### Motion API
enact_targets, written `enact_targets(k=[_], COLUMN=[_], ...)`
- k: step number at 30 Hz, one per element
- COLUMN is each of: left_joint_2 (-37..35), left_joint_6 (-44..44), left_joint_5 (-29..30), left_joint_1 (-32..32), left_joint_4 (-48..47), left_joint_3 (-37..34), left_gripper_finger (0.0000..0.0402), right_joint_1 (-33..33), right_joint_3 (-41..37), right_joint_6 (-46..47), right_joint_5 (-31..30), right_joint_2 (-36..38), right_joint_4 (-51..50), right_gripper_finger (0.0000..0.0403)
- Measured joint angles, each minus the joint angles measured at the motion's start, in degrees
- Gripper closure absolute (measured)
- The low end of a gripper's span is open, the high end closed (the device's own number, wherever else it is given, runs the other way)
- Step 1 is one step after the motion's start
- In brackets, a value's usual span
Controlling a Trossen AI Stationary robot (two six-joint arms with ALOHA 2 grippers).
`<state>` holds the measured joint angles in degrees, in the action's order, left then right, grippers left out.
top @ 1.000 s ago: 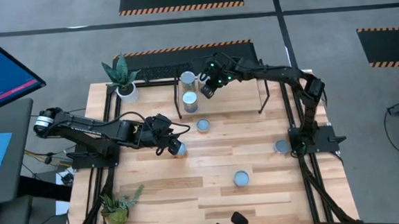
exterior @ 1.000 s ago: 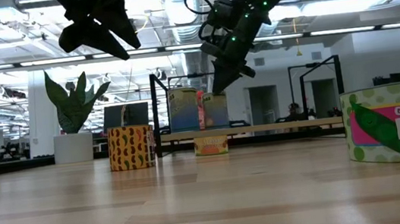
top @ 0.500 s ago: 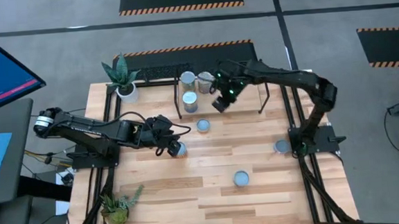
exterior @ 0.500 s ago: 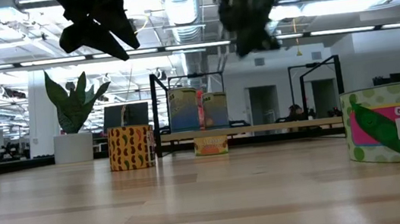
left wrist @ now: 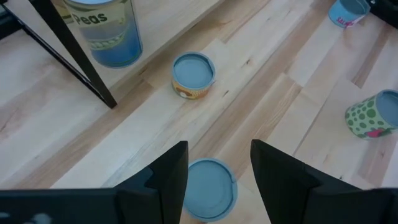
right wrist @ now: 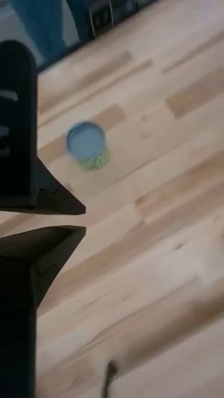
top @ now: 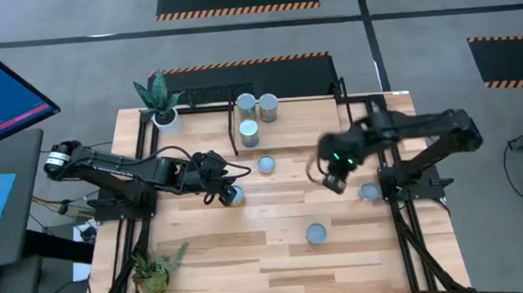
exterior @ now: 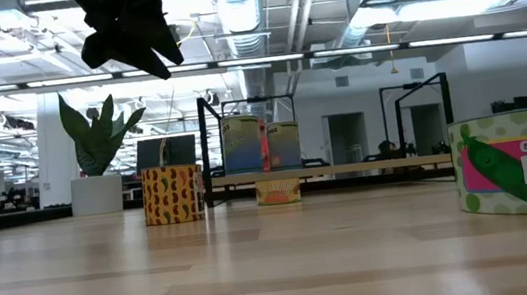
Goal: Pick and place cans onto a shelf
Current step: Put the canned salmon on the shelf
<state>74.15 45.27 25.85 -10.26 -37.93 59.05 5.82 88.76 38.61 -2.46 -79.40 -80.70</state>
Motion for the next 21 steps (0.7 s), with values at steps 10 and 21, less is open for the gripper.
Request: enact_targets(k=[10, 21], left_joint_2=[0.0, 0.0], left_joint_6=[0.2, -2.0], left_joint_5=[0.0, 0.0], left_joint_1=[0.0, 0.0], left_joint_4=[0.4, 1.8], left_joint_3=[0.0, 0.0], left_gripper_finger=[0.0239, 0.0239], right_joint_1=[12.8, 12.5], right_joint_3=[-4.1, -27.6], right_joint_6=[20.3, 28.5], right_joint_5=[-12.2, -1.8], right_joint_2=[0.6, 1.6], right_joint_4=[-9.0, -1.8], right_gripper_finger=[0.0337, 0.0333])
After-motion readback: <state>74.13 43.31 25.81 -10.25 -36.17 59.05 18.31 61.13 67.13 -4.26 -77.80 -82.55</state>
